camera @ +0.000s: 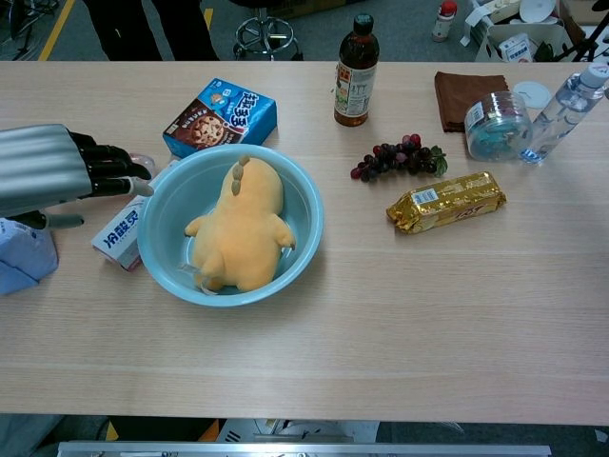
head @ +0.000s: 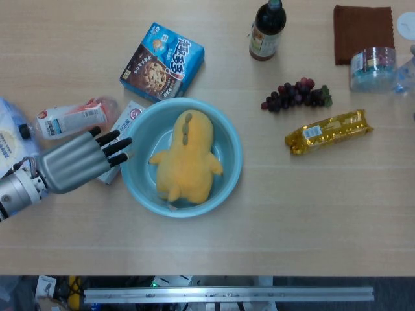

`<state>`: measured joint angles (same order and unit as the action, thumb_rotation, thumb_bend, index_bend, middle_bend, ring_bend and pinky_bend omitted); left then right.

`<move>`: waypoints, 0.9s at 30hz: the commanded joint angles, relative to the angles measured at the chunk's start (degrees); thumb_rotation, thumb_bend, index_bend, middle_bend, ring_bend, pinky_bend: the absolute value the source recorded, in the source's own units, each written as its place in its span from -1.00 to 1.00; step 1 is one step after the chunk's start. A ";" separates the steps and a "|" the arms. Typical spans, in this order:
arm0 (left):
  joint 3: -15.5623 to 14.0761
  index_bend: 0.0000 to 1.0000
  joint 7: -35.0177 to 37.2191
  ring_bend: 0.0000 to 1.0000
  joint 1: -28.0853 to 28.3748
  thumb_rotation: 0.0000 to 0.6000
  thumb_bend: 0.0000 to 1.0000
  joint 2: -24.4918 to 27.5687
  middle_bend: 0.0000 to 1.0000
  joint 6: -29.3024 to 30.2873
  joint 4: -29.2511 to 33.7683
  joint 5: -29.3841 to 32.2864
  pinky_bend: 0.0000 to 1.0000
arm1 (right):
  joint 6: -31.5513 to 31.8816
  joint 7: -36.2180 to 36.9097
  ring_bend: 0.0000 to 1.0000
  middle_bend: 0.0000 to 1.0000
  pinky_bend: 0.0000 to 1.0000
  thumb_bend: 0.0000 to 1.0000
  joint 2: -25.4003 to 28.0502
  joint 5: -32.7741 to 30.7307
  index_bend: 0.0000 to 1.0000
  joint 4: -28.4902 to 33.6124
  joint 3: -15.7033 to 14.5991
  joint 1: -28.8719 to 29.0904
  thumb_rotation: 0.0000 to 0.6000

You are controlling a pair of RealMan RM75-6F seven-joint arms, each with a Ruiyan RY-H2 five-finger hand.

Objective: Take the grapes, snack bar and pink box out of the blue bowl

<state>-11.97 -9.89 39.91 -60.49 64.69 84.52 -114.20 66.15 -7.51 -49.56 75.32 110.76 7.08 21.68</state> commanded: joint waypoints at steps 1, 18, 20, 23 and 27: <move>1.41 -0.69 1.15 -0.61 -1.70 1.00 -0.40 0.75 -0.67 2.55 1.38 2.47 -0.11 | 0.48 -0.10 -0.73 -0.65 -0.35 -0.42 0.17 0.41 -1.00 0.16 -0.11 -0.30 1.00; 10.44 -0.69 4.19 -0.61 -17.93 1.00 -0.40 -2.22 -0.66 19.63 3.92 23.34 -0.15 | 9.50 -2.60 -0.72 -0.60 -0.35 -0.42 -0.08 1.63 -1.00 -1.14 -2.19 -6.85 1.00; 11.20 -0.69 5.01 -0.61 -19.84 1.00 -0.40 -2.51 -0.66 21.24 4.03 25.57 -0.16 | 11.24 -2.72 -0.71 -0.59 -0.35 -0.41 -0.58 2.32 -1.00 -1.83 -2.63 -8.10 1.00; 12.00 -0.68 5.73 -0.62 -22.27 1.00 -0.40 -2.66 -0.66 22.93 4.60 28.45 -0.18 | 13.37 -2.90 -0.71 -0.58 -0.35 -0.42 -1.22 3.02 -1.00 -2.49 -3.08 -9.63 1.00; 12.30 -0.68 6.13 -0.62 -25.86 1.00 -0.40 -2.64 -0.65 25.08 4.75 31.40 -0.21 | 16.16 -2.87 -0.70 -0.56 -0.35 -0.42 -2.01 4.31 -0.99 -3.31 -3.81 -11.79 1.00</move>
<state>0.04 -3.95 15.43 -63.03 88.97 89.17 -84.03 81.50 -10.38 -51.17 79.03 107.90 3.67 10.64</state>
